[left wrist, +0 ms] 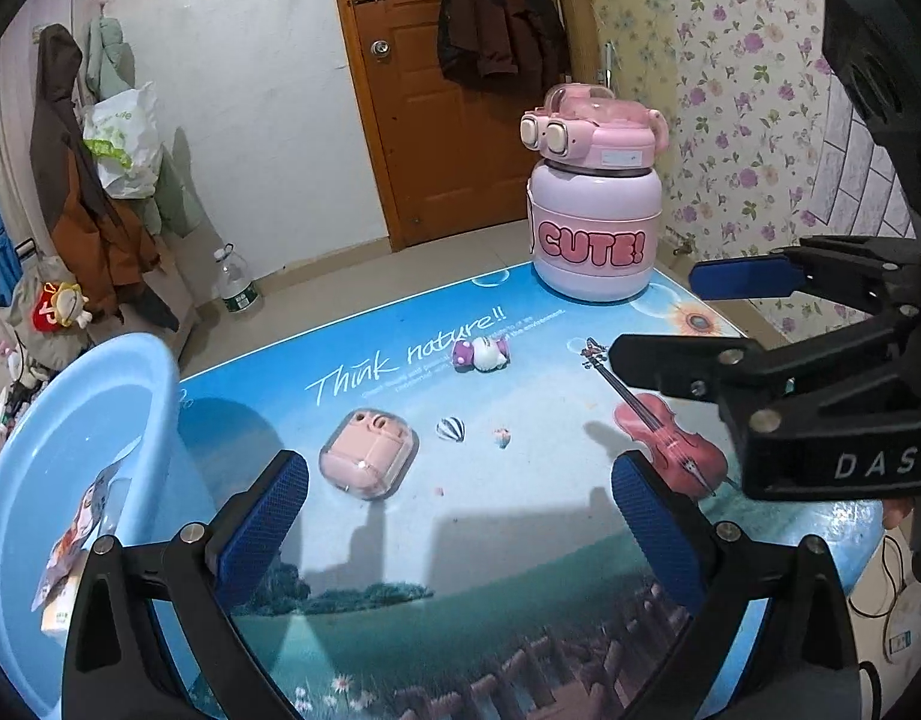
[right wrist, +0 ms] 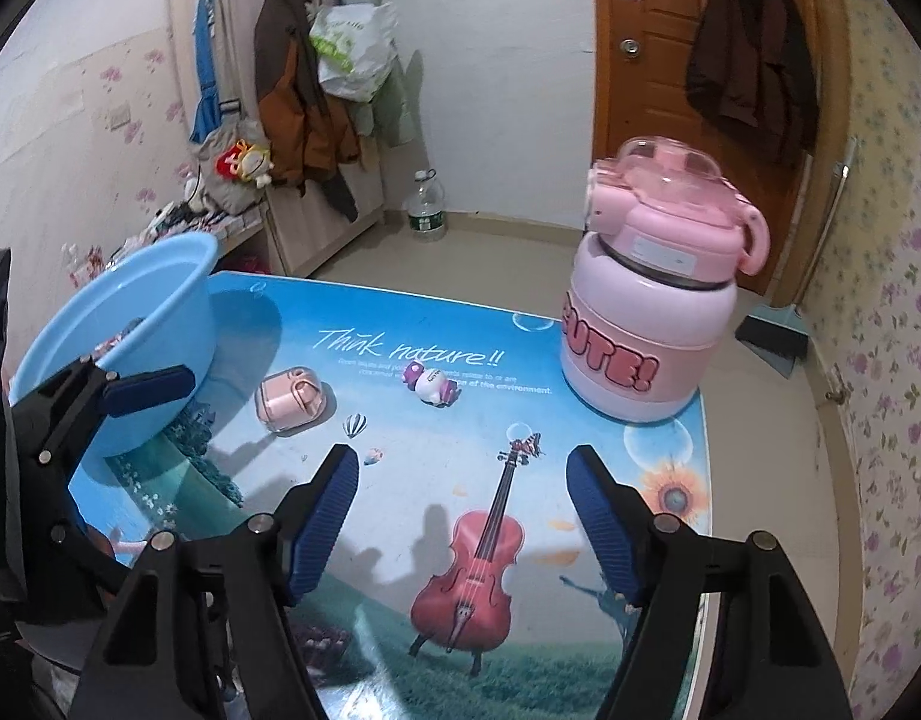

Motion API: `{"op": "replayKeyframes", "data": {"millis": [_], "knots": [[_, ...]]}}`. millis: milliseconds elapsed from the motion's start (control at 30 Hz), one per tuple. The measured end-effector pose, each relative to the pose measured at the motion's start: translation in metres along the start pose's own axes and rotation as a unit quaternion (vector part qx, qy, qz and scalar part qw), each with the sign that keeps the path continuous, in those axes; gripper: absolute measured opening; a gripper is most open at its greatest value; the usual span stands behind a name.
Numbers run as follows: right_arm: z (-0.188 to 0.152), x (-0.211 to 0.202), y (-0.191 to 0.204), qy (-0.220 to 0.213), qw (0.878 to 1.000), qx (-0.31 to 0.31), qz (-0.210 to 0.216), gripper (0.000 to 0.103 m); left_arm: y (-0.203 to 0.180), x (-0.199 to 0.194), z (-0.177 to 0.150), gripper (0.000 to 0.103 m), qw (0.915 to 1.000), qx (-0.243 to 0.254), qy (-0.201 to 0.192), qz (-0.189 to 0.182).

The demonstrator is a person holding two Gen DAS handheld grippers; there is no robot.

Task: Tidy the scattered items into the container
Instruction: 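Reach the left gripper to the pink toy while the right gripper reaches the Hello Kitty figure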

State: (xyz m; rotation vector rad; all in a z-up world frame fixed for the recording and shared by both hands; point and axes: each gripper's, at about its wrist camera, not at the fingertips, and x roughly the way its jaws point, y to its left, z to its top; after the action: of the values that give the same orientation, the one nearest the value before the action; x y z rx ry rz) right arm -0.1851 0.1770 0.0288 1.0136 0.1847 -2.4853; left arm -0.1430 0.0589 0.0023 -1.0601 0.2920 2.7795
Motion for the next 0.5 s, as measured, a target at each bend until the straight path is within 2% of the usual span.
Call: {"op": "replayKeyframes", "data": {"millis": [267, 333, 500], "knots": [[0.017, 0.019, 0.003, 0.006, 0.999, -0.029, 0.021, 0.073, 0.0, 0.017, 0.008, 0.103, 1.0, 0.003, 0.006, -0.002], [0.02, 0.024, 0.003, 0.012, 0.999, -0.036, 0.032, 0.063, 0.001, 0.021, 0.009, 0.102, 0.9999, 0.004, 0.009, -0.006], [0.026, 0.044, 0.002, 0.031, 0.997, -0.057, 0.039, 0.062, 0.007, 0.032, 0.012, 0.099, 0.9997, -0.004, 0.02, -0.015]]}}
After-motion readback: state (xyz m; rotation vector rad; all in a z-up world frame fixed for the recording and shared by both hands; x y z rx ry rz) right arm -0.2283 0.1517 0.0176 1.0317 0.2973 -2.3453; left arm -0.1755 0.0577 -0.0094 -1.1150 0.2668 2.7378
